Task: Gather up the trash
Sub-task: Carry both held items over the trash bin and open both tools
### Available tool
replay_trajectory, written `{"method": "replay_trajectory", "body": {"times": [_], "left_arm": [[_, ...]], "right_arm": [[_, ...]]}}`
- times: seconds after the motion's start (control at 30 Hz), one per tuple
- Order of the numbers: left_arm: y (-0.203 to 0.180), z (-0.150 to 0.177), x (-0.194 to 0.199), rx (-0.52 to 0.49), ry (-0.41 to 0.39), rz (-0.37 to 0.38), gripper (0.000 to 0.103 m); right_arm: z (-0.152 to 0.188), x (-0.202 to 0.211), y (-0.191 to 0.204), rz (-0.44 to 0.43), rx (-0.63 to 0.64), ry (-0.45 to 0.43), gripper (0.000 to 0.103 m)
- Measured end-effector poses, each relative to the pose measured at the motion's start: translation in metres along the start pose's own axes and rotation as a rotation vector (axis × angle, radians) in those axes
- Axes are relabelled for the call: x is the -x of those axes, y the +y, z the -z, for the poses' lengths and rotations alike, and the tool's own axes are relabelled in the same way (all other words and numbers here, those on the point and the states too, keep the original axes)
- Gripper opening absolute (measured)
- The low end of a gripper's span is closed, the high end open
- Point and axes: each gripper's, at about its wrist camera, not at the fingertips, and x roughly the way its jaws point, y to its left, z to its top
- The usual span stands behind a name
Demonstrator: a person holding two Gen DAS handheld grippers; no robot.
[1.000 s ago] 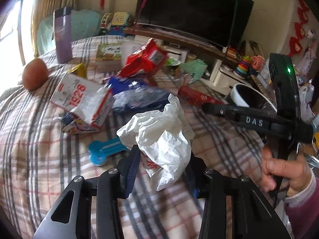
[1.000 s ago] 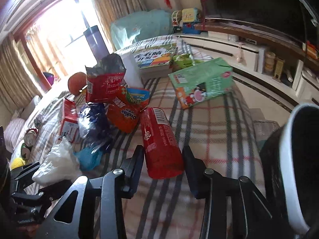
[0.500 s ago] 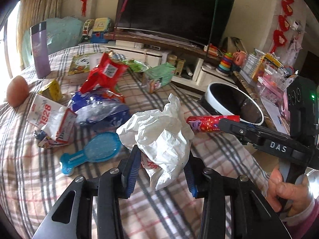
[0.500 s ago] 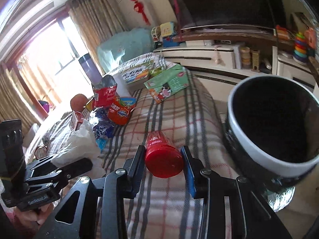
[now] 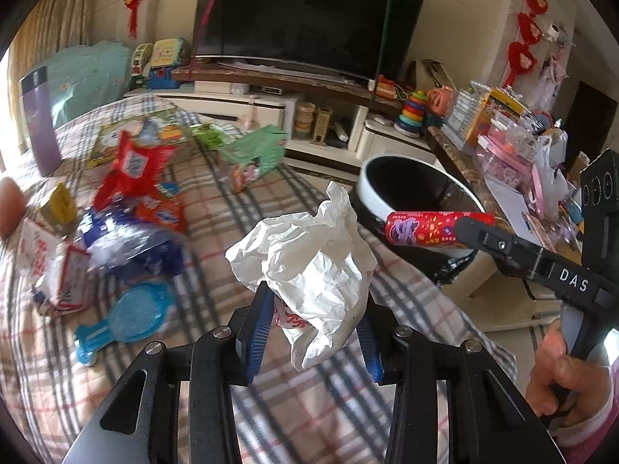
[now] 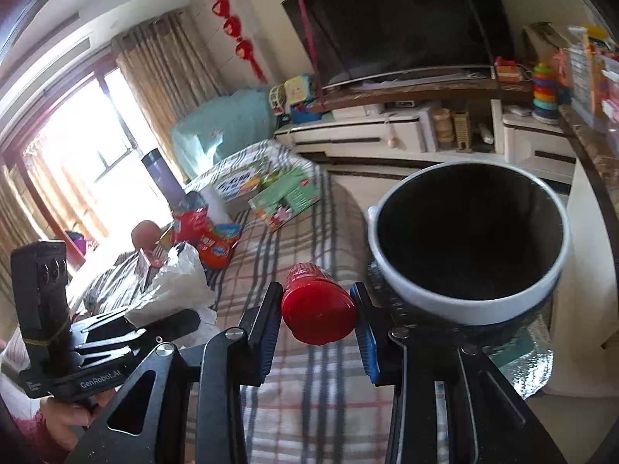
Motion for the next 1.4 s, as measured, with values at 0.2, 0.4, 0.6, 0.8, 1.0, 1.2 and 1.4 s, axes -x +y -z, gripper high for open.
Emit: {"method": "replay_trajectory", "body": {"times": [0.2, 0.4, 0.6, 0.8, 1.0, 1.2, 1.4], "left_arm": [[-0.019, -0.015, -0.014, -0.038, 0.004, 0.021, 0.039], [-0.038, -0.034, -0.030, -0.075, 0.009, 0.044, 0.039], [-0.053, -0.053, -0.055, -0.093, 0.027, 0.077, 0.040], [-0.067, -0.075, -0.087, -0.097, 0.053, 0.101, 0.040], [-0.078, -0.095, -0.118, -0.096, 0.089, 0.115, 0.041], [-0.085, -0.109, -0.147, -0.099, 0.119, 0.107, 0.045], [-0.092, -0.115, -0.167, -0.105, 0.142, 0.102, 0.049]], "right_arm": [[-0.006, 0.016, -0.022, 0.041, -0.024, -0.037, 0.036], [-0.015, 0.028, -0.046, 0.084, -0.052, -0.064, 0.036], [-0.026, 0.036, -0.070, 0.136, -0.070, -0.081, 0.036], [-0.036, 0.036, -0.090, 0.174, -0.081, -0.080, 0.036], [-0.043, 0.026, -0.108, 0.194, -0.087, -0.063, 0.036], [-0.044, 0.011, -0.116, 0.201, -0.091, -0.030, 0.036], [-0.047, 0.002, -0.121, 0.217, -0.086, -0.009, 0.036]]}}
